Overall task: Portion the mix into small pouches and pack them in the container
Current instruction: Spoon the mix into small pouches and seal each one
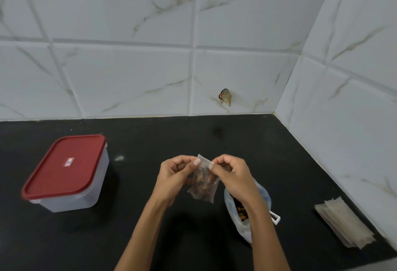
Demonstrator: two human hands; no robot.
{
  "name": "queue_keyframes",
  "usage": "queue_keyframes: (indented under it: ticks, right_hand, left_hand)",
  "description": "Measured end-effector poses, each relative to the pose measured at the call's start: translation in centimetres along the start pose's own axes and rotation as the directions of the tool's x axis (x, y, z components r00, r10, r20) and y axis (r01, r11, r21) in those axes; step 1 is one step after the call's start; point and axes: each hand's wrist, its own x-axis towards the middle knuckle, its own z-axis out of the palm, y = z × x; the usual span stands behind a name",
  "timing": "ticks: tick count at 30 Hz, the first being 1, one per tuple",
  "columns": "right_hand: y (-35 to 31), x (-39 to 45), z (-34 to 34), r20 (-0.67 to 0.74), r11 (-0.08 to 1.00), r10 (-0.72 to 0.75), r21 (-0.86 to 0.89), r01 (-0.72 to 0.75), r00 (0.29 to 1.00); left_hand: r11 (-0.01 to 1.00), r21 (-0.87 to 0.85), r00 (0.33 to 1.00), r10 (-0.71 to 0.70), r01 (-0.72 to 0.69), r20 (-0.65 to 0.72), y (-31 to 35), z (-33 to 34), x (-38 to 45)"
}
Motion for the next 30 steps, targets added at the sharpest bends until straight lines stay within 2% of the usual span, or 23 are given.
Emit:
queue_keyframes:
  ticks: [7,15,18,25,30]
  right_hand:
    - [0.1,0.7,1.1,-0.004,0.997,-0.072,-0.034,0.072,0.997]
    - [-0.1,1.7,2.6,0.025,0.987,-0.106,-0.122,0.108,0.994]
    - [-0.1,2.0,2.9,0.05,0.985,-0.117,-0.122,0.122,0.992]
    - [-0.7,2.0,3.2,0.087,0.989,-0.138,-0.048,0.142,0.987]
    - [-0.4,2.2,3.2,0.058,0.993,-0.11,-0.033,0.112,0.992]
  left_hand:
    - [0.997,0.058,0.998,0.059,-0.059,0.013,-0.5,-1.1,-0.2]
    - [0.95,0.263,0.983,0.181,-0.169,-0.024,-1.0,-2.0,0.3]
    - [0.949,0.259,0.98,0.196,-0.178,-0.046,-0.9,-2.1,0.4]
    - [0.99,0.09,0.991,0.112,-0.105,-0.073,-0.6,-2.5,0.4]
    - [0.979,0.151,0.988,0.145,-0.136,-0.048,-0.5,-2.7,0.4]
